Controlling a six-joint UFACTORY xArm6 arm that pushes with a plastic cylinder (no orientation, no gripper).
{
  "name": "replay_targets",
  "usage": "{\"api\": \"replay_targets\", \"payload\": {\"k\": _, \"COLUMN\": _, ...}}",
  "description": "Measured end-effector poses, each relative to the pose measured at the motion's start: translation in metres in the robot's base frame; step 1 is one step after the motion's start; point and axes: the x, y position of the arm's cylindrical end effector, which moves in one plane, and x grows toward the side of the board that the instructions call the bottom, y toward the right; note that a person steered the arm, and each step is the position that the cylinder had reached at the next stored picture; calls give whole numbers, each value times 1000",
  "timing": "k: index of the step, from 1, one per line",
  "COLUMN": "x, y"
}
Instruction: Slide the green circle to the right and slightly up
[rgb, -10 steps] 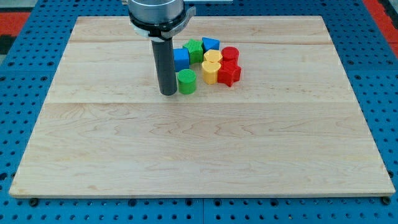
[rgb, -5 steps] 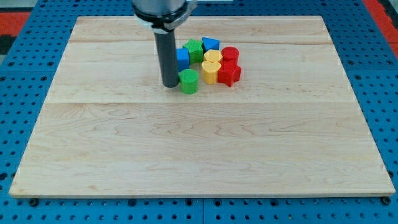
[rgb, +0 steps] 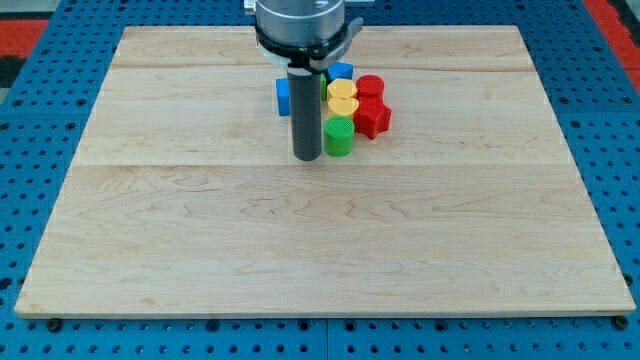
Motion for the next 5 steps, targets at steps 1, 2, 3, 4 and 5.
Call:
{"api": "replay_targets", "payload": {"k": 1, "x": 8, "y": 24}}
{"api": "replay_targets", "payload": {"k": 2, "x": 4, "y": 25}}
{"api": "replay_targets", "payload": {"k": 3, "x": -3, "y": 25}}
{"api": "replay_targets", "payload": {"k": 4, "x": -5, "y": 26}}
{"api": "replay_targets", "payload": {"k": 5, "x": -5, "y": 27}}
